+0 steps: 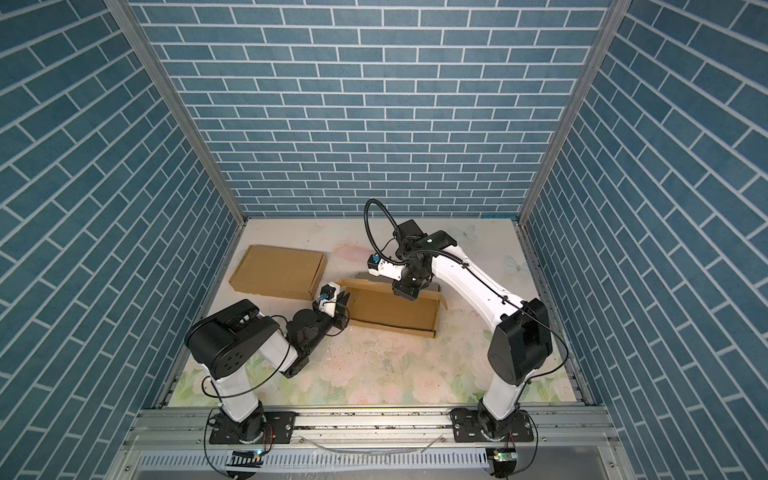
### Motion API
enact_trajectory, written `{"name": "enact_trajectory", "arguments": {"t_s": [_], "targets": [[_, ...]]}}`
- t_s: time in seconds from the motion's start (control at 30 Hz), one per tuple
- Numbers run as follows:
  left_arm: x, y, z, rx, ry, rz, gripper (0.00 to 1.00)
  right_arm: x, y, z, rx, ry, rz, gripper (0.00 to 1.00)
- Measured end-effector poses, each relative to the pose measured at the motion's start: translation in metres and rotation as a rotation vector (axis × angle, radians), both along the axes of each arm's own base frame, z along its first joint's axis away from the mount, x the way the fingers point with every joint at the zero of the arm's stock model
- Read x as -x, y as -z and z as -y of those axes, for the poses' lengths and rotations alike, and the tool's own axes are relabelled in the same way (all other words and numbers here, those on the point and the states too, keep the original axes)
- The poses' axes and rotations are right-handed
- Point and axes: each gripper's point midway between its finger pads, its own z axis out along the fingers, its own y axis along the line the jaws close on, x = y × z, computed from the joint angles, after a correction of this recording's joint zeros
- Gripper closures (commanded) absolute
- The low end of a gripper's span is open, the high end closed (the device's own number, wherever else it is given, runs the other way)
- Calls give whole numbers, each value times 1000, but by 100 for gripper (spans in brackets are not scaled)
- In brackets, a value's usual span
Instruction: Fold the paper box
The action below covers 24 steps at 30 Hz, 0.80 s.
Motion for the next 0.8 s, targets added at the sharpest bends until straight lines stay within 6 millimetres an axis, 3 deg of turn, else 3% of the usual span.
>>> {"name": "enact_trajectory", "arguments": {"t_s": [0.1,0.2,0.43,0.57,0.63,0.7,0.8], "targets": [[5,4,-6,-8,-14,-22,65,4,17,2,10,-1,-21,89],[9,-3,-13,6,-37,-19,64,8,31,3,9,-4,-29,88],[14,-55,-39,86,-154,44,64,13,44,1,-23,-8,16,83],[11,-98,-56,110,-249,54,60,17,64,0,-8,-2,26,73],[10,-121,-65,121,-299,71,59,21,74,1,4,8,23,63],[9,-130,-70,105,-323,64,56,23,81,1,11,20,20,53],[4,-126,-64,42,-305,11,54,25,88,0,4,38,17,41]]}}
